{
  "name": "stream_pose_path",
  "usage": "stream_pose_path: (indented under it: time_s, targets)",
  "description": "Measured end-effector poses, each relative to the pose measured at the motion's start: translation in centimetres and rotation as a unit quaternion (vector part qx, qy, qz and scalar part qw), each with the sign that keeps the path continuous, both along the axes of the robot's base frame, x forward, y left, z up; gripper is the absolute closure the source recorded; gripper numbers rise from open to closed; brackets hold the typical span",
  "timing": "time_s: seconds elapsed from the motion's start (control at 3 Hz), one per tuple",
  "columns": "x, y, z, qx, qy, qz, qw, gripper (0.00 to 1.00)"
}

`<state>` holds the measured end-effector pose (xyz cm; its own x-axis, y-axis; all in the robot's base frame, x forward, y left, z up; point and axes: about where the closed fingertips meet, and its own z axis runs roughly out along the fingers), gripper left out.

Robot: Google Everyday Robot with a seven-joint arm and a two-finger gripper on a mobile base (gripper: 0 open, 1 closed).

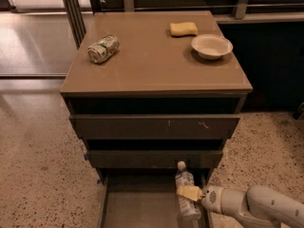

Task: Place blue plastic bottle into bottom drawer

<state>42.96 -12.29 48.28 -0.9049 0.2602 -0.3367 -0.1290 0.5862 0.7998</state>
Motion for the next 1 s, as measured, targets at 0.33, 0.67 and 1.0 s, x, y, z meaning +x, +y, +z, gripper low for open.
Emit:
stream_pose_path:
  time_s: [0.33, 0.67, 1.0]
  targets:
    - [-0.4, 0.6, -6.5, -0.007, 0.048, -0.01, 0.9988, 1.0]
    - [-0.3, 0.5, -11.1, -0.02, 0.085, -0.018, 0.9961, 1.0]
    - [0.5, 1.1, -15.6, -0.037, 0.119, -0.016, 0.992, 1.0]
